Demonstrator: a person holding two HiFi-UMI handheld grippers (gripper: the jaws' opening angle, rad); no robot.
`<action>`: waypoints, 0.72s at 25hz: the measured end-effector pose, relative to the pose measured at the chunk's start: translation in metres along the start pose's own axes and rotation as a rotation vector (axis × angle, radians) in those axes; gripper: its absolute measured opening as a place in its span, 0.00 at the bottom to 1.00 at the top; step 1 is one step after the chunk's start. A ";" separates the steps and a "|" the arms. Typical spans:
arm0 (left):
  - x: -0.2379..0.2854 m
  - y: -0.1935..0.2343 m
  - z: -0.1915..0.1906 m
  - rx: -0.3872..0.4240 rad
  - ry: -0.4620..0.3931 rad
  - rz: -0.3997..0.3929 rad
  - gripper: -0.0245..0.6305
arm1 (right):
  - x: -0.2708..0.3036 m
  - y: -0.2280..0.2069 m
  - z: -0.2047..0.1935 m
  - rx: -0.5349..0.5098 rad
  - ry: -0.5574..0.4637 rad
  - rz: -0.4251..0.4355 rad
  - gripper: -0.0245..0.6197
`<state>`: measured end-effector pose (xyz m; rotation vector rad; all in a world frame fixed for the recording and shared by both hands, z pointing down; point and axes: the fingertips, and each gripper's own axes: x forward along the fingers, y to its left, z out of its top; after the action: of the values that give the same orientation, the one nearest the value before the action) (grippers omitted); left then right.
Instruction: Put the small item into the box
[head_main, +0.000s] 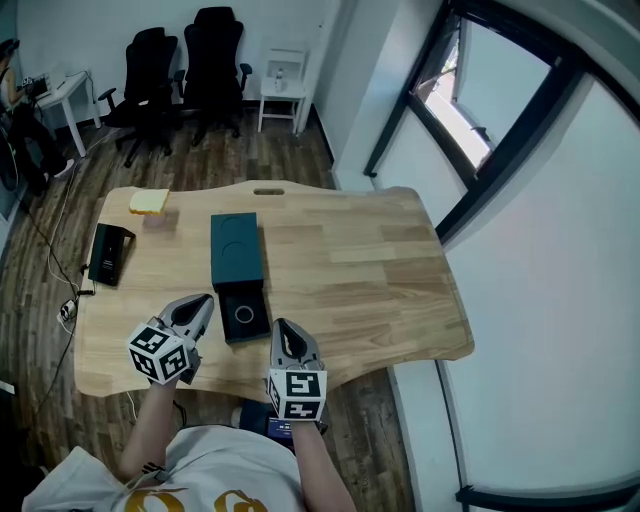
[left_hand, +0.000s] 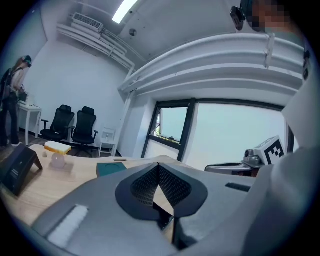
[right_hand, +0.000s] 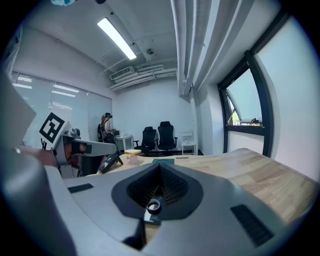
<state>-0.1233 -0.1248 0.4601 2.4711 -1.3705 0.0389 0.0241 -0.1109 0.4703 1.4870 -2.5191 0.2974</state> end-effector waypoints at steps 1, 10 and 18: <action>0.000 0.000 -0.001 0.002 0.002 0.004 0.04 | -0.001 0.001 0.000 -0.005 0.001 0.004 0.04; -0.002 0.009 0.000 0.058 0.015 0.085 0.04 | -0.007 -0.007 -0.002 0.028 0.004 -0.002 0.04; 0.002 0.014 -0.009 0.049 0.043 0.080 0.04 | -0.004 -0.006 -0.003 0.017 0.003 -0.001 0.04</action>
<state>-0.1324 -0.1304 0.4728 2.4391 -1.4658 0.1436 0.0316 -0.1100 0.4726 1.4927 -2.5200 0.3206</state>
